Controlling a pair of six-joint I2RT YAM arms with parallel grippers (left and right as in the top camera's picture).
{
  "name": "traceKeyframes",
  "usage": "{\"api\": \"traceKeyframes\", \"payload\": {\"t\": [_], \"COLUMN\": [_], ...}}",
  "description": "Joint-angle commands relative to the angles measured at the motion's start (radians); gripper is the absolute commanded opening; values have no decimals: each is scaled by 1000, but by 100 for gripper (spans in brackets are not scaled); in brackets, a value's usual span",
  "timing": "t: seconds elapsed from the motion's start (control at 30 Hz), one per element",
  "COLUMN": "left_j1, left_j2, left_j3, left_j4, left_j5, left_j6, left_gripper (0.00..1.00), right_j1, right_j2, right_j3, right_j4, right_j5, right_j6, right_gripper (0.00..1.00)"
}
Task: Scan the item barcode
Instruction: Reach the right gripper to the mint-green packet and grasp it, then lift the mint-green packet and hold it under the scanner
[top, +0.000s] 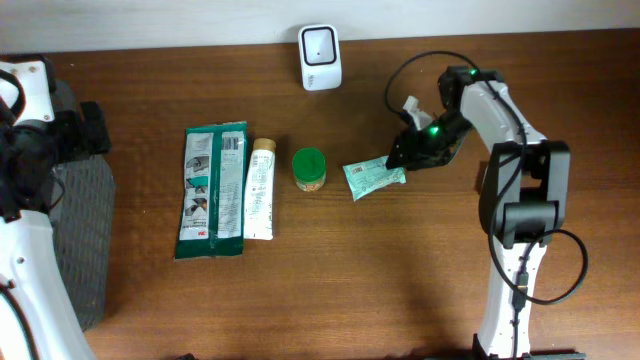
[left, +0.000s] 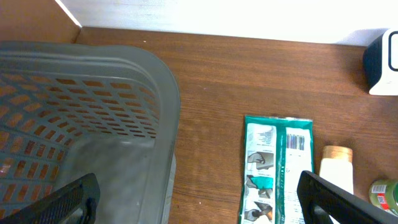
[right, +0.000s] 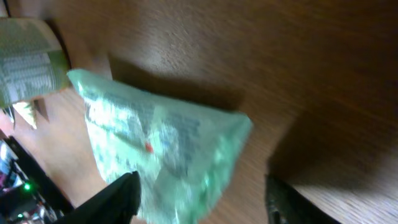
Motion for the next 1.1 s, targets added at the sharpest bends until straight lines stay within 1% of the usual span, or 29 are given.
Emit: {"api": "traceKeyframes", "payload": {"t": [0.0,0.1,0.13,0.17,0.2,0.23,0.27,0.43,0.5,0.8,0.97,1.07], "left_j1": [5,5,5,5,5,5,5,5,5,5,5,5], "left_j2": [0,0,0,0,0,0,0,0,0,0,0,0], "left_j3": [3,3,3,3,3,3,3,3,3,3,3,3], "left_j4": [1,1,1,1,1,1,1,1,1,1,1,1], "left_j5": [14,14,14,14,14,14,14,14,14,14,14,14], "left_j6": [16,16,16,16,16,16,16,16,16,16,16,16], "left_gripper": [99,99,99,99,99,99,99,99,99,99,99,99], "right_j1": [14,14,14,14,14,14,13,3,-5,-23,-26,-26], "right_j2": [15,15,15,15,14,14,11,-47,-102,-379,-532,-617], "right_j3": [-77,-117,-122,-122,-122,-122,-121,-120,-120,-120,-120,-120], "right_j4": [51,87,94,97,100,100,100,75,54,4,4,26], "right_j5": [-47,-85,-92,-94,-97,-101,-102,-145,-181,-246,-259,-259], "right_j6": [31,30,30,30,30,30,30,8,-19,-16,40,127], "right_gripper": [56,52,46,34,15,8,5,4,4,4,4,4]}}
